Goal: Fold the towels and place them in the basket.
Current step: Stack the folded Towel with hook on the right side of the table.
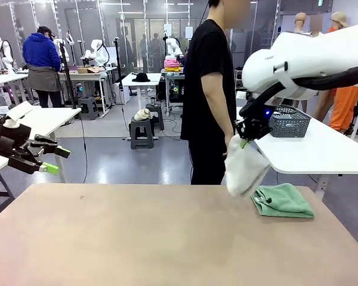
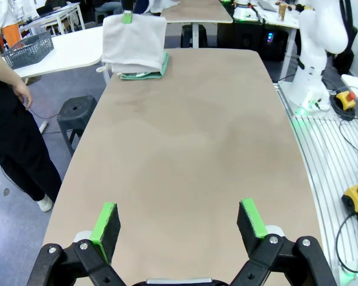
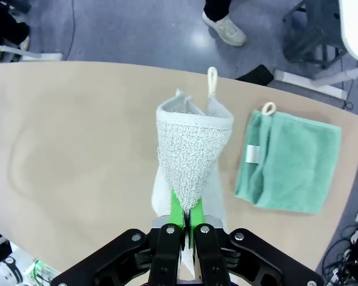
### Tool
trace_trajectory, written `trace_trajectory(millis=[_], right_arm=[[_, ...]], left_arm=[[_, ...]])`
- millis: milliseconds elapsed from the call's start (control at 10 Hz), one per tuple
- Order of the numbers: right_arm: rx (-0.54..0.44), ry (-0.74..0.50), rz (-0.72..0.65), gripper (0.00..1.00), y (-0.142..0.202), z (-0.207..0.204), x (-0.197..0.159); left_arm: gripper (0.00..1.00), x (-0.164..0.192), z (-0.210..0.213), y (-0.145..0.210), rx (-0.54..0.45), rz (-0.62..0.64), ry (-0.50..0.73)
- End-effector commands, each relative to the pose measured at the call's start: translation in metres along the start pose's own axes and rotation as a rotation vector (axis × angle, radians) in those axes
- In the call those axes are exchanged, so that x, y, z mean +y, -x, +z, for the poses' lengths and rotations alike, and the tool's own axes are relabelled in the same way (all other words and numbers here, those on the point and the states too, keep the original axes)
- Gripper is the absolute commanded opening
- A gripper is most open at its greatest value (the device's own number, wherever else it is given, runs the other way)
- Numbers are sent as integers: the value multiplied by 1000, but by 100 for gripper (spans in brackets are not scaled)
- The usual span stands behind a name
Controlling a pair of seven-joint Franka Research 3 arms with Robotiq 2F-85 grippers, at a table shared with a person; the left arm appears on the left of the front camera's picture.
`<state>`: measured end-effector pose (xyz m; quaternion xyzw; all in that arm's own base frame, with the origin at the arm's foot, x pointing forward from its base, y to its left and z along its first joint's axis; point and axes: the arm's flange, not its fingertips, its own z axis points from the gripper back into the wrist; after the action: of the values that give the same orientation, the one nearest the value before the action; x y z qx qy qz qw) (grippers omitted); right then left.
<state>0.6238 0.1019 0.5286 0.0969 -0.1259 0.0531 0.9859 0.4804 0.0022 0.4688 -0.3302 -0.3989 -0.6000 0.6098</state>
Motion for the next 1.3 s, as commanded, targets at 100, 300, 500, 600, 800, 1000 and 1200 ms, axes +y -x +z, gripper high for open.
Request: trace_trajectory(millis=[100,300,500,600,800,1000,1200], right_arm=[[49,32,-44,5,-16,11,-32],[59,38,-64,5,-19,9,-48],[54,39,-62,5,-19,9,-56],[53,28,-72,5,-12,6,-52],[53,28,-72,5,-12,6,-52],[54,28,-74,5,-14,4,-54],[97,-29,-97,5,-23,-16,-75]], left_arm=[[100,0,0,-2,-6,3,2],[100,0,0,-2,-6,3,2],[100,0,0,-2,-6,3,2],[100,0,0,-2,-6,3,2],[100,0,0,-2,-6,3,2],[100,0,0,-2,-6,3,2],[100,0,0,-2,-6,3,2]])
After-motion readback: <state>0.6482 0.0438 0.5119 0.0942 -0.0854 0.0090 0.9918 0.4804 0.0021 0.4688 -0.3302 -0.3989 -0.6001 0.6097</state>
